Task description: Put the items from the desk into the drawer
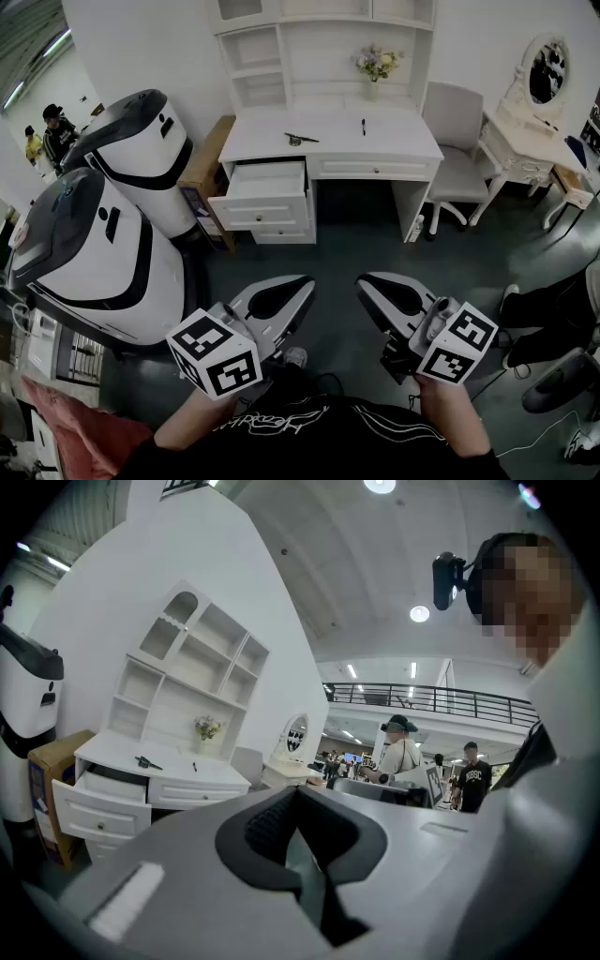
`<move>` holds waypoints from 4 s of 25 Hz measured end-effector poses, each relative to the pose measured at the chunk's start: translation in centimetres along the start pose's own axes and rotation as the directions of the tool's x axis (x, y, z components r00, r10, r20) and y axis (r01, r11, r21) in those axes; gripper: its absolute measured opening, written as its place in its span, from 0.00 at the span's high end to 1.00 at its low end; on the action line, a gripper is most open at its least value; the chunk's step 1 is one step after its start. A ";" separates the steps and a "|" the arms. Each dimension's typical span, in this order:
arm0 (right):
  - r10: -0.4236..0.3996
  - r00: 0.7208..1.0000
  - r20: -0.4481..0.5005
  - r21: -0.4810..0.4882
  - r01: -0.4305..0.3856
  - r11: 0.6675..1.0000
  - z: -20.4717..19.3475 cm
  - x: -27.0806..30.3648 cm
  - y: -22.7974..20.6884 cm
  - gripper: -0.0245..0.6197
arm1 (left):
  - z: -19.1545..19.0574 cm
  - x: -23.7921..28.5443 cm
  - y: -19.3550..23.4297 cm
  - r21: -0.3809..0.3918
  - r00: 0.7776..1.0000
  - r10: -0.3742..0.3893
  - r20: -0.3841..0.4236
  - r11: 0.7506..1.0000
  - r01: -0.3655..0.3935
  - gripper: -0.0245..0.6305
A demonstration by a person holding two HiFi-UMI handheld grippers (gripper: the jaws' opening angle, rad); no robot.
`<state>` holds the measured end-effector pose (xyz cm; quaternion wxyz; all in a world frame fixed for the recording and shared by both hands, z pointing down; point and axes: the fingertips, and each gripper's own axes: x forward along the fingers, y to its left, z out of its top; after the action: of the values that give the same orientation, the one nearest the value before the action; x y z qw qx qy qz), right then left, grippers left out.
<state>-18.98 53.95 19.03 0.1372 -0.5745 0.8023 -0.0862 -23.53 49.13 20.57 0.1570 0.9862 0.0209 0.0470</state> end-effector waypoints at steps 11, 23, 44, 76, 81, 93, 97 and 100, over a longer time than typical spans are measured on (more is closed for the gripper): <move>-0.007 0.999 -0.036 -0.004 0.007 1.000 -0.5 0.1 -1.0 0.95 | -0.2 0.7 0.9 -0.023 1.000 0.020 0.001 1.000 -0.020 0.95; 0.001 0.995 -0.101 -0.020 -0.003 1.000 -1.5 5.2 -7.0 0.95 | 0.4 4.1 7.6 -0.037 1.000 0.014 0.016 0.999 -0.014 0.95; -0.068 0.986 -0.155 0.060 0.078 0.995 1.1 27.0 -37.6 0.95 | 6.7 23.0 40.0 -0.177 0.996 0.021 -0.081 0.984 -0.035 0.95; 0.031 0.866 -0.499 -0.085 -0.084 0.993 -8.2 43.3 -55.5 0.69 | 5.1 26.7 58.1 -0.317 0.947 0.296 -0.123 0.893 -0.320 0.95; -0.038 0.818 -0.575 -0.238 -0.122 0.964 -10.4 46.1 -58.3 0.66 | 5.1 27.0 60.6 -0.333 0.936 0.325 -0.134 0.875 -0.352 0.95; -0.283 0.676 -0.681 -0.577 -0.256 0.776 -18.4 50.2 -64.3 0.65 | 2.6 25.2 63.8 -0.390 0.902 0.383 -0.199 0.813 -0.431 0.95; -0.346 0.654 -0.672 -0.636 -0.270 0.723 -20.0 50.9 -65.5 0.66 | 2.0 24.5 64.4 -0.408 0.894 0.395 -0.213 0.795 -0.449 0.95; -0.358 0.661 -0.660 -0.644 -0.251 0.723 -20.3 50.9 -65.8 0.70 | 1.8 24.4 64.6 -0.412 0.892 0.397 -0.215 0.791 -0.452 0.95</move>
<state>18.30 -15.94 51.62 -0.4313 -0.5194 0.7376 -0.0144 2.66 -11.45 41.13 0.3652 0.8972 -0.2036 0.1424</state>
